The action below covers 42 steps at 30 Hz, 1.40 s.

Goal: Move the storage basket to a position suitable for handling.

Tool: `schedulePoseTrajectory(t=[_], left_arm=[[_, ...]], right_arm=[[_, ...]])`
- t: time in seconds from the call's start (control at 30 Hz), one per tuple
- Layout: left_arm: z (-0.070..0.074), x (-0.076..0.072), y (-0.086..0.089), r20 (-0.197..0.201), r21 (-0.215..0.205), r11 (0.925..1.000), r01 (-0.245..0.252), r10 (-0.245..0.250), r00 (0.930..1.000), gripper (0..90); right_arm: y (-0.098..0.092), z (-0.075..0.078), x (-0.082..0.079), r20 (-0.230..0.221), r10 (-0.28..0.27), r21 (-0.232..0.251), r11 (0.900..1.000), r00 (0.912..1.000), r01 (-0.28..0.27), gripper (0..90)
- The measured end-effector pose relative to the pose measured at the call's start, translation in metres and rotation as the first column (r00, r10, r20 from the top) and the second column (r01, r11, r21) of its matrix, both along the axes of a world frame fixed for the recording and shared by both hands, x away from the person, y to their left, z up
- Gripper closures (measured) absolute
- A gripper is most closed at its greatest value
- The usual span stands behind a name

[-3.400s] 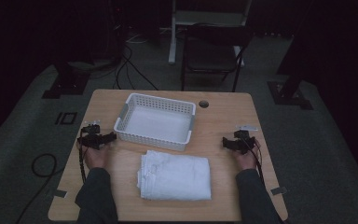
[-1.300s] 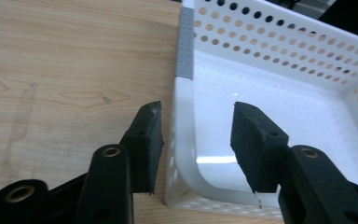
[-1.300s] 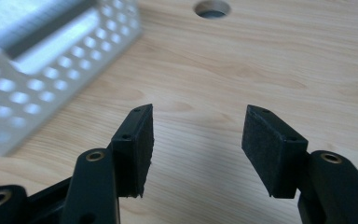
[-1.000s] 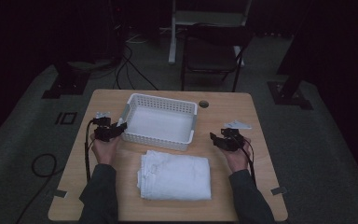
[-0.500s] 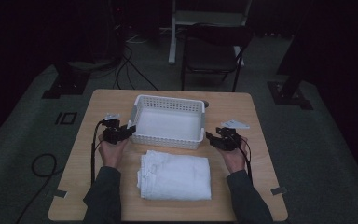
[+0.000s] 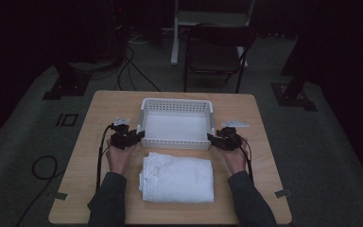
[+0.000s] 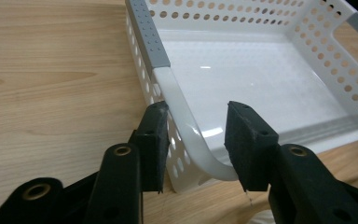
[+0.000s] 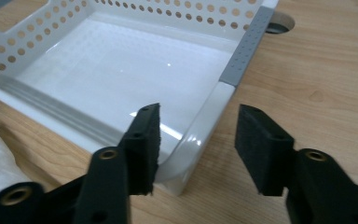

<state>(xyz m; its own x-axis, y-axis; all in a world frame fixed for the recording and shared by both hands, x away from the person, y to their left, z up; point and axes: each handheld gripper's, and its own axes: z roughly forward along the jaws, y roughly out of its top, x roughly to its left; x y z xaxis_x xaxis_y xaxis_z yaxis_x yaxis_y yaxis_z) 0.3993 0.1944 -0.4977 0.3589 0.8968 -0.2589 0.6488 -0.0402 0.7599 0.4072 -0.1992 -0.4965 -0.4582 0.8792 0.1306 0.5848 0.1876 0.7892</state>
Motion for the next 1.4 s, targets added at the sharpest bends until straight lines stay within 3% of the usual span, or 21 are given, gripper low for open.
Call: schedulePoseTrajectory(t=[0.03,0.37,0.6,0.87,0.97,1.13,1.27,1.4], left_arm=[[0.000,0.000,-0.001,0.000,0.000,1.0000,0.007,-0.007,1.0000,60.4],[0.001,0.000,-0.009,-0.001,0.016,0.9999,0.005,-0.005,1.0000,62.2],[0.002,0.003,-0.017,0.004,0.052,0.9987,-0.001,0.000,1.0000,62.8],[0.001,0.006,-0.023,0.010,0.045,0.9990,-0.006,0.006,0.9999,62.6],[0.002,0.005,-0.022,0.019,0.053,0.9985,-0.014,0.013,0.9997,58.3],[0.012,-0.005,-0.014,0.069,0.071,0.9969,-0.035,0.030,0.9972,51.8],[0.020,-0.017,-0.005,0.115,0.072,0.9967,-0.039,0.030,0.9929,46.4],[0.021,-0.029,0.005,0.132,0.094,0.9946,-0.042,0.030,0.9908,44.3]], right_arm=[[-0.002,-0.001,0.002,-0.010,-0.004,0.004,1.000,0.9999,0.004,58.5],[-0.006,-0.002,0.010,-0.027,-0.024,0.011,1.000,0.9993,0.024,62.9],[-0.010,-0.003,0.016,-0.033,-0.034,0.013,0.999,0.9989,0.034,64.3],[-0.016,-0.003,0.020,-0.041,-0.038,0.022,0.999,0.9984,0.039,64.8],[-0.017,-0.003,0.020,-0.041,-0.043,0.023,0.999,0.9982,0.044,62.3],[-0.021,0.002,0.012,-0.018,-0.065,0.030,0.997,0.9977,0.066,53.5],[-0.032,0.017,-0.004,0.036,-0.064,0.058,0.996,0.9973,0.062,49.7],[-0.039,0.024,-0.017,0.054,-0.062,0.043,0.997,0.9966,0.060,46.5]])
